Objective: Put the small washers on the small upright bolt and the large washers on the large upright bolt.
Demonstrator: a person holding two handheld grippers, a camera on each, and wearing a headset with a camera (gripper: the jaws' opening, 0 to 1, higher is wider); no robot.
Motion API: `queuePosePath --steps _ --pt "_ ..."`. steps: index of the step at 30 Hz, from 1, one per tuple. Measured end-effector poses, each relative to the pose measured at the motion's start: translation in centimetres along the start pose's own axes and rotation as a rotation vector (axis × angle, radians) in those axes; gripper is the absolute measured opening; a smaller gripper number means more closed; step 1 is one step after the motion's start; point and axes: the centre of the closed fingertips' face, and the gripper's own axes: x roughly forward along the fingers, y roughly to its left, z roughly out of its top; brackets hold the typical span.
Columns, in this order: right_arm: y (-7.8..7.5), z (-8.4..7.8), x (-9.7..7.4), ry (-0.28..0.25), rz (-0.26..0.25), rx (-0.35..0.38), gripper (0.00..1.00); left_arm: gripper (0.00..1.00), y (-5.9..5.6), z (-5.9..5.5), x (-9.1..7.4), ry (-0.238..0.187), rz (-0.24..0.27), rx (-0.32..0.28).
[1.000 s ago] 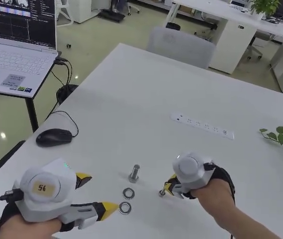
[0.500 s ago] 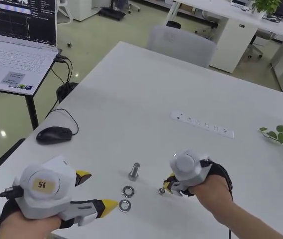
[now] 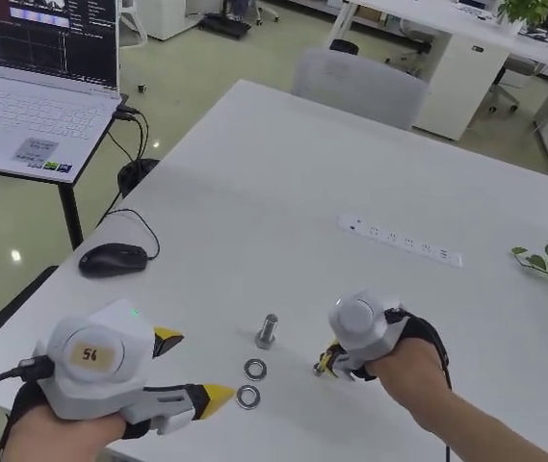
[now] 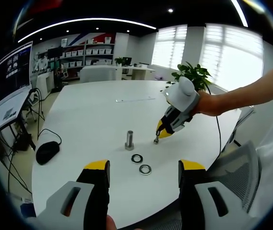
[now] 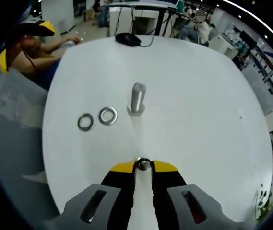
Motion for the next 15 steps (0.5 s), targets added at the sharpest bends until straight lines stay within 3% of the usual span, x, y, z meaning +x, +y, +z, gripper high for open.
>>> queuePosePath --steps 15 --pt "0.3 -1.2 1.9 0.043 0.03 0.007 0.14 0.57 0.5 -0.2 -0.4 0.005 0.013 -0.008"
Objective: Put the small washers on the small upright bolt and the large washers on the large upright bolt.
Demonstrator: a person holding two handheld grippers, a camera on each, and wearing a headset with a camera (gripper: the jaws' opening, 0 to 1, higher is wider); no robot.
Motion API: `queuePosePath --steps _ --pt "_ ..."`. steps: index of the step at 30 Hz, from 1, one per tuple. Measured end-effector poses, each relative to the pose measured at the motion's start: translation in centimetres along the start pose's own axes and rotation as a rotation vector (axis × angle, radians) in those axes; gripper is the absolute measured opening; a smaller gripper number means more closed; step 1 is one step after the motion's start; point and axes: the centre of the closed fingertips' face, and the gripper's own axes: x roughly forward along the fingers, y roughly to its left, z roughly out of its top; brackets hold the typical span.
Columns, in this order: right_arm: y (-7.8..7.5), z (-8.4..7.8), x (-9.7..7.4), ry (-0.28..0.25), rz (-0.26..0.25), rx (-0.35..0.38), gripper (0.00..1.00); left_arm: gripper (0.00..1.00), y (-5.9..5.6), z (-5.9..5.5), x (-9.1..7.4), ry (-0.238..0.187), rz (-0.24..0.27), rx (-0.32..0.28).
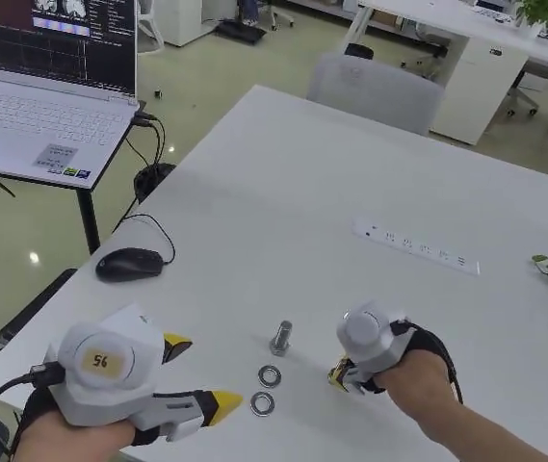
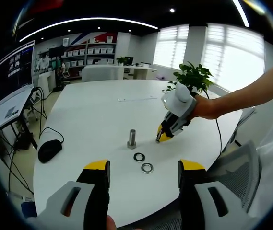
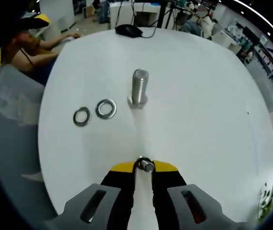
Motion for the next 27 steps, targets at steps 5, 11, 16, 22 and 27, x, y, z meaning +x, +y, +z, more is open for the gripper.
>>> queuePosePath --steps 5,11,16,22,27 --pt "-0.2 -0.3 0.3 0.002 -0.002 0.013 0.14 0.57 -0.1 0.2 0.0 -0.002 -0.001 0.001" --pt "-0.7 -0.5 0.1 0.002 -0.011 0.022 0.14 0.56 -0.2 0.3 0.0 -0.002 -0.004 0.006" --pt "-1.3 -0.9 -0.1 0.005 -0.022 0.026 0.14 0.56 -0.2 0.2 0.0 -0.001 0.0 0.004" --pt "-1.7 -1.1 -0.7 -0.007 -0.02 0.036 0.18 0.56 -0.2 0.0 -0.1 0.001 0.004 0.0" --pt "-2.1 -0.9 -2.2 -0.044 -0.032 0.028 0.23 0.56 -0.3 0.0 0.0 0.0 -0.001 -0.001"
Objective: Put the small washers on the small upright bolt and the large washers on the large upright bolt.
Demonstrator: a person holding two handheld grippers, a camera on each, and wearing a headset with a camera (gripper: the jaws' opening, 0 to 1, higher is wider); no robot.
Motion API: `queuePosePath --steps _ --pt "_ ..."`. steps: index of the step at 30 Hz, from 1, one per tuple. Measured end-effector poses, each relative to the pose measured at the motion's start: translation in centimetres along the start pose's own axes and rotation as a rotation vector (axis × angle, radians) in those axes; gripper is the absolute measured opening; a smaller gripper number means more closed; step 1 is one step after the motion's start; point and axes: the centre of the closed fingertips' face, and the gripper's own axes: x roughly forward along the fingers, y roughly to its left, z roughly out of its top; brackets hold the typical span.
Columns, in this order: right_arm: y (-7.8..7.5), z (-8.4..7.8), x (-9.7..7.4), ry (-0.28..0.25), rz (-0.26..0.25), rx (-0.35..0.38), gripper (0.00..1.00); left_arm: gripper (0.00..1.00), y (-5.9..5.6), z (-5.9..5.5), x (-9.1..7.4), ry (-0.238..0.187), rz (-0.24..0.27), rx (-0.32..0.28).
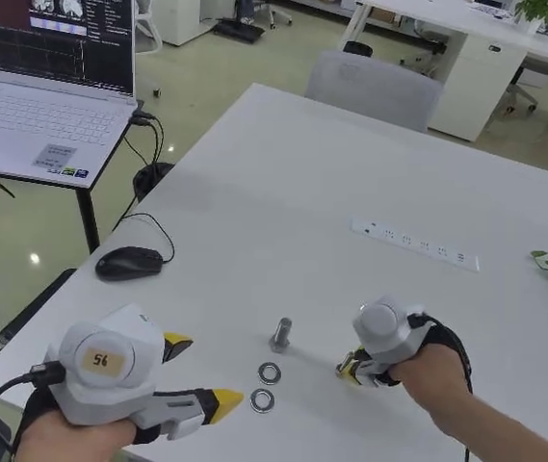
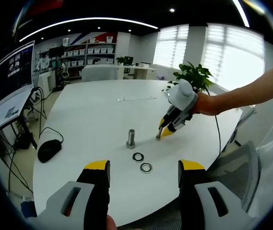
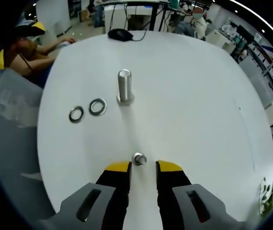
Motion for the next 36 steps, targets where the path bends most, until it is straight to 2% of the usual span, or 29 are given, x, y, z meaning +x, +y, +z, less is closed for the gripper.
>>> queuePosePath --steps 2,3,7,9,13,15,18,19,23,28,36 --pt "-0.1 0.3 -0.9 -0.025 -0.008 -0.003 0.27 0.56 0.0 0.0 0.0 -0.001 -0.001 0.0" --pt "-0.1 0.8 -1.4 -0.055 -0.016 -0.021 0.29 0.56 0.0 0.0 0.0 -0.001 0.0 0.0" --pt "0.9 1.9 -3.2 -0.111 -0.019 -0.075 0.3 0.56 0.1 -0.2 -0.1 -0.001 0.001 -0.005" --pt "1.6 2.5 -3.6 -0.13 -0.017 -0.101 0.3 0.56 0.1 -0.3 -0.1 0.001 0.001 -0.005" --pt "4.2 4.0 -4.1 -0.159 0.019 -0.139 0.29 0.56 0.2 -0.2 -0.1 0.0 0.0 -0.004" --pt "6.1 4.9 -3.8 -0.176 0.064 -0.192 0.29 0.56 0.3 -0.2 -0.1 0.0 0.002 -0.005" --pt "8.2 5.3 -2.9 -0.162 0.108 -0.224 0.28 0.56 0.3 -0.1 -0.2 -0.002 0.004 -0.008" --pt "9.2 5.5 -2.4 -0.158 0.137 -0.251 0.28 0.56 0.3 -0.1 -0.2 -0.004 0.004 -0.009" --pt "11.2 6.0 -0.4 -0.138 0.184 -0.263 0.28 0.56 0.5 -0.2 -0.2 -0.006 0.007 -0.016" --pt "12.0 6.3 1.9 -0.119 0.231 -0.219 0.25 0.56 0.7 -0.1 -0.4 -0.003 0.008 -0.01" --pt "12.4 6.2 3.6 -0.095 0.264 -0.214 0.26 0.56 1.5 0.0 -0.8 -0.01 0.021 -0.014"
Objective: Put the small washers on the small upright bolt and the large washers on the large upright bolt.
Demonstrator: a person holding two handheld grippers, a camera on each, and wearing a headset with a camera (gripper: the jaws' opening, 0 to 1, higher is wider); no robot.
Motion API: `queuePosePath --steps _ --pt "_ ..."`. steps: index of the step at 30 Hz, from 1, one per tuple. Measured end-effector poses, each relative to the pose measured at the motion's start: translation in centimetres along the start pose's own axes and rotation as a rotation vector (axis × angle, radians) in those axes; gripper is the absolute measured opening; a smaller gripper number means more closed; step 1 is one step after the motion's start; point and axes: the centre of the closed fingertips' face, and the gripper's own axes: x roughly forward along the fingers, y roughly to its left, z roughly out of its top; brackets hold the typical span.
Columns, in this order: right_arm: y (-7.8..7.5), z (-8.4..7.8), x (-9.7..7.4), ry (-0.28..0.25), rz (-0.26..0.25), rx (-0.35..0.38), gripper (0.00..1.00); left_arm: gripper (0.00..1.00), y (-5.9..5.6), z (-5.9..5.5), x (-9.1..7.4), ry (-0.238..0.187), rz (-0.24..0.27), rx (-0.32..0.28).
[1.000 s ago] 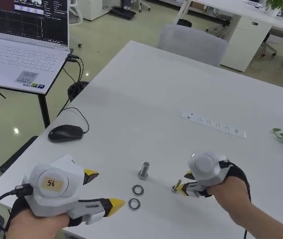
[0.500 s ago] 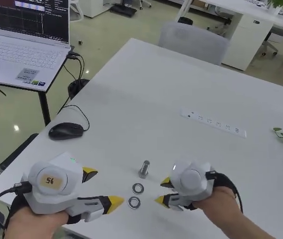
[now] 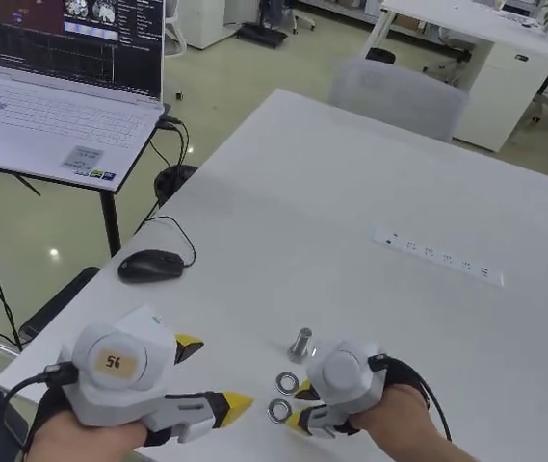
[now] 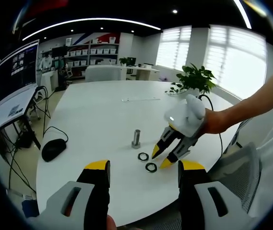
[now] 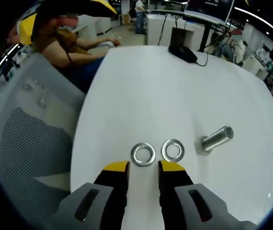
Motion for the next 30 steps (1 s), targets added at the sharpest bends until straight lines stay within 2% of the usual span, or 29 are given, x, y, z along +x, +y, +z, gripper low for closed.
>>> queuePosePath --steps 9,16,17,18,20,27,30 --pt "0.2 -0.4 1.2 0.027 0.023 -0.024 0.28 0.56 0.1 -0.1 0.1 0.002 -0.001 -0.003" --pt "0.0 0.6 1.6 -0.021 0.041 -0.043 0.27 0.56 -0.1 -0.5 0.0 0.003 0.001 -0.007" --pt "0.0 0.7 1.6 -0.016 0.044 -0.055 0.26 0.56 -0.2 -0.5 0.0 0.004 0.0 -0.007" --pt "-0.2 0.6 1.6 0.007 0.045 -0.111 0.26 0.56 -0.3 -0.6 0.0 0.006 -0.001 -0.006" --pt "0.1 0.6 1.5 0.021 0.048 -0.154 0.26 0.56 -0.3 -0.6 -0.1 0.005 0.0 -0.007" --pt "0.1 0.6 1.6 0.027 0.063 -0.176 0.26 0.56 -0.4 -0.5 -0.1 0.0 0.003 -0.009" --pt "0.1 0.6 1.6 0.03 0.06 -0.163 0.25 0.56 -0.6 -0.5 -0.1 0.001 0.001 -0.007"
